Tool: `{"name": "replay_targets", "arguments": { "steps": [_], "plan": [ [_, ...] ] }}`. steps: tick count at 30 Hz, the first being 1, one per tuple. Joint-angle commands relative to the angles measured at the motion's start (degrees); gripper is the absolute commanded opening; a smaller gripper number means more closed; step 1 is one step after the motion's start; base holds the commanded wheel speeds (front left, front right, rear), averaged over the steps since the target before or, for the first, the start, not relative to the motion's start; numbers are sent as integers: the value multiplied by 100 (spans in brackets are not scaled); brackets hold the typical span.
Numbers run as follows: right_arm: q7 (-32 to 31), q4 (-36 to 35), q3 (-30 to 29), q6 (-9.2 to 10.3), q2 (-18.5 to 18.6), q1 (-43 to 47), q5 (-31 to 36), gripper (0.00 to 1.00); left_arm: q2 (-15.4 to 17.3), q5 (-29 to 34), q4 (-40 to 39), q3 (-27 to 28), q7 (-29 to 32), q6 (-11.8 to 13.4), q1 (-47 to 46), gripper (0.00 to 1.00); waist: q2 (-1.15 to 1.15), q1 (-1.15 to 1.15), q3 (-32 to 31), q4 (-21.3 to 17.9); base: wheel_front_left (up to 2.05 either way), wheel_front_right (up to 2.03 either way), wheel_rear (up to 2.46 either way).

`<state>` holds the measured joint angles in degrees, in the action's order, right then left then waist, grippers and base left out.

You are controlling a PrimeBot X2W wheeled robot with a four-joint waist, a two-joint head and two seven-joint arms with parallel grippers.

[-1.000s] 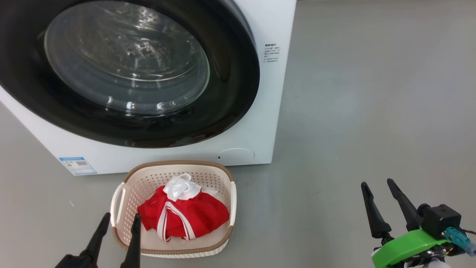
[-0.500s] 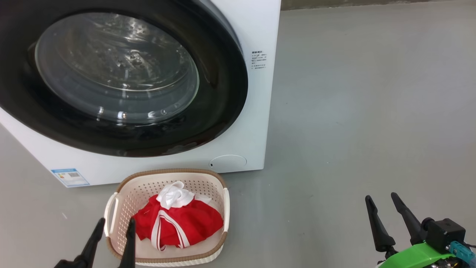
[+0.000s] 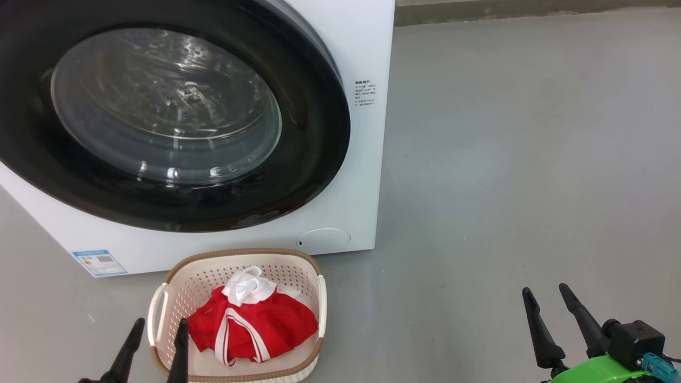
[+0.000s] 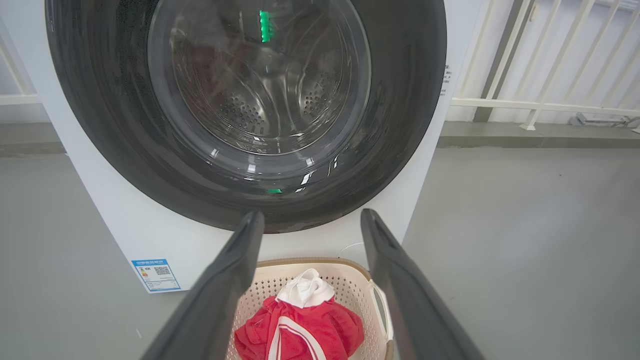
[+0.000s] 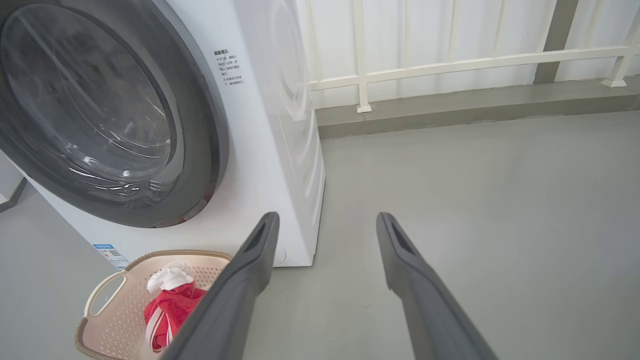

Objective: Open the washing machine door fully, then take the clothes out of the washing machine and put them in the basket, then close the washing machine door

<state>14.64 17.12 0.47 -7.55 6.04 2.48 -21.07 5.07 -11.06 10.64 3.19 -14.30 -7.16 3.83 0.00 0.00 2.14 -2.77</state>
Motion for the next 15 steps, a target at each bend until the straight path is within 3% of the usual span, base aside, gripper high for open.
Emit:
{"name": "replay_targets", "arguments": {
  "steps": [1,15],
  "plan": [
    [36,-160,79,6,64,-25,58,100,124,46,-169,219,-70,-33,-58,100,0,0,-18,2,0,0,0],
    [36,-187,105,6,81,18,68,100,121,-104,-235,192,-70,-33,18,100,0,0,-61,15,0,0,0]
  ]
}}
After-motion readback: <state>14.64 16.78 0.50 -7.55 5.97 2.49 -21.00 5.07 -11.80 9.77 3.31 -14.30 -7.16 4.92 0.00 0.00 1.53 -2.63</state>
